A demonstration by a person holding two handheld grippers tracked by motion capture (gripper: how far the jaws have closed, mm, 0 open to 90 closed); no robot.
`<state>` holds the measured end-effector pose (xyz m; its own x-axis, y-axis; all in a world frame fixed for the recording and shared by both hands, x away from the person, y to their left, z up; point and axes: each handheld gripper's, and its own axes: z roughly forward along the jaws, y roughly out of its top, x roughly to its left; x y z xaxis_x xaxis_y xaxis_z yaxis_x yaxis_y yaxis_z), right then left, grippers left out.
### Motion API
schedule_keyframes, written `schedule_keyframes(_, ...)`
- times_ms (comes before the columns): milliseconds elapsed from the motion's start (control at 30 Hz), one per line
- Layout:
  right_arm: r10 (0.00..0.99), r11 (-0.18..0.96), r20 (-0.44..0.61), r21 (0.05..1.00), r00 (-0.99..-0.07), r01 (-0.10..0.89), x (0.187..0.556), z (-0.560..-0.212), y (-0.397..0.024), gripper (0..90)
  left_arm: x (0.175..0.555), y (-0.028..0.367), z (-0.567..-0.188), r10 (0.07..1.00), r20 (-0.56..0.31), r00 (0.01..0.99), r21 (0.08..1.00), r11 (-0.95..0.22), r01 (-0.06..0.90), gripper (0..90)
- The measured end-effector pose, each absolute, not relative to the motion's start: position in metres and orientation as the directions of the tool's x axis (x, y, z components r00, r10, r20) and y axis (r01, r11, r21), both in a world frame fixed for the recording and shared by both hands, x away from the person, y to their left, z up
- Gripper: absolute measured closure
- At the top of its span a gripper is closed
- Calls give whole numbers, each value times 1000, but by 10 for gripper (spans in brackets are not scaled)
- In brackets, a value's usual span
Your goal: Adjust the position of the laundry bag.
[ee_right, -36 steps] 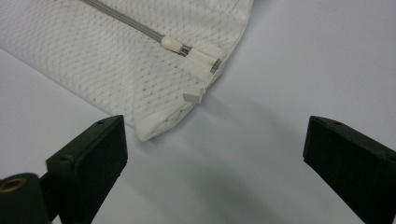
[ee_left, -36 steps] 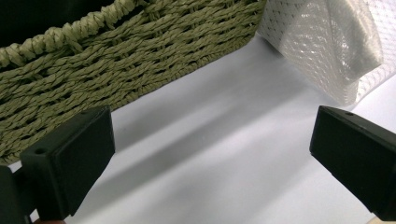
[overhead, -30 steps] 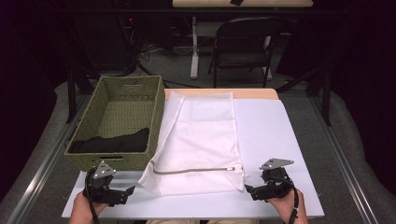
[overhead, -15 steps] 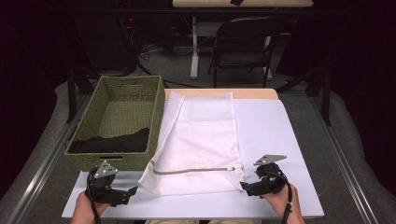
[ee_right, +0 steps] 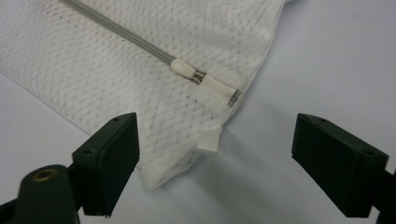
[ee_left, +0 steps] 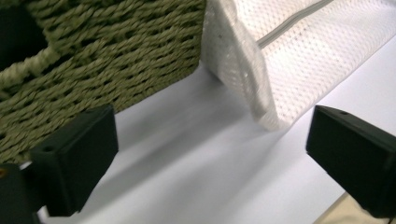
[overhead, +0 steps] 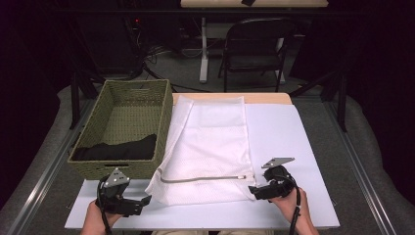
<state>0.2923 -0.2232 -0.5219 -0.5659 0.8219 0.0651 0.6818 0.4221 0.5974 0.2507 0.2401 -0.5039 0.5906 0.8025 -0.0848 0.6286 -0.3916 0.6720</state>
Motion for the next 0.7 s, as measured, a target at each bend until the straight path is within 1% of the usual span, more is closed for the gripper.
schedule_keyframes(100, 821, 424, 69, 593, -567, 685, 295, -523, -221, 164, 251, 233, -502, 791, -90, 605, 681, -394, 617, 116)
schedule_keyframes(133, 822, 416, 78, 594, -564, 689, 297, -524, -218, 169, 251, 230, -502, 792, -81, 606, 684, -398, 612, 158)
schedule_keyframes(167, 822, 416, 78, 594, -564, 689, 297, -524, -218, 169, 251, 230, -502, 792, -81, 606, 684, -398, 612, 160)
schedule_keyframes(233, 825, 423, 72, 580, -561, 696, 300, -524, -213, 198, 252, 223, -500, 793, -68, 606, 689, -402, 603, 164)
schedule_keyframes(300, 823, 427, 70, 578, -564, 695, 301, -525, -212, 210, 253, 222, -499, 798, -63, 600, 691, -399, 603, 184)
schedule_keyframes(333, 826, 426, 70, 573, -560, 700, 305, -525, -210, 236, 255, 218, -498, 804, -64, 591, 688, -393, 610, 194)
schedule_keyframes(367, 826, 426, 70, 573, -560, 700, 305, -525, -210, 236, 255, 218, -498, 804, -64, 591, 688, -393, 610, 203)
schedule_keyframes(400, 829, 427, 65, 566, -555, 705, 308, -526, -208, 285, 256, 215, -499, 799, -63, 598, 683, -403, 610, 216)
schedule_keyframes(467, 832, 427, 62, 565, -552, 706, 309, -527, -207, 291, 256, 213, -500, 800, -60, 597, 678, -406, 612, 229)
schedule_keyframes(500, 835, 421, 70, 558, -546, 715, 311, -528, -205, 331, 258, 210, -501, 808, -53, 587, 679, -402, 615, 241)
schedule_keyframes(533, 838, 416, 74, 554, -540, 721, 311, -529, -205, 346, 259, 210, -502, 810, -55, 584, 673, -402, 621, 246)
schedule_keyframes(600, 838, 420, 70, 551, -541, 721, 312, -529, -204, 363, 260, 209, -502, 810, -57, 584, 675, -400, 620, 289)
schedule_keyframes(667, 838, 416, 81, 546, -540, 727, 313, -531, -205, 409, 261, 209, -503, 807, -62, 587, 671, -401, 623, 313)
schedule_keyframes(700, 838, 416, 81, 546, -540, 727, 313, -531, -205, 409, 261, 209, -503, 807, -62, 587, 671, -401, 623, 332)
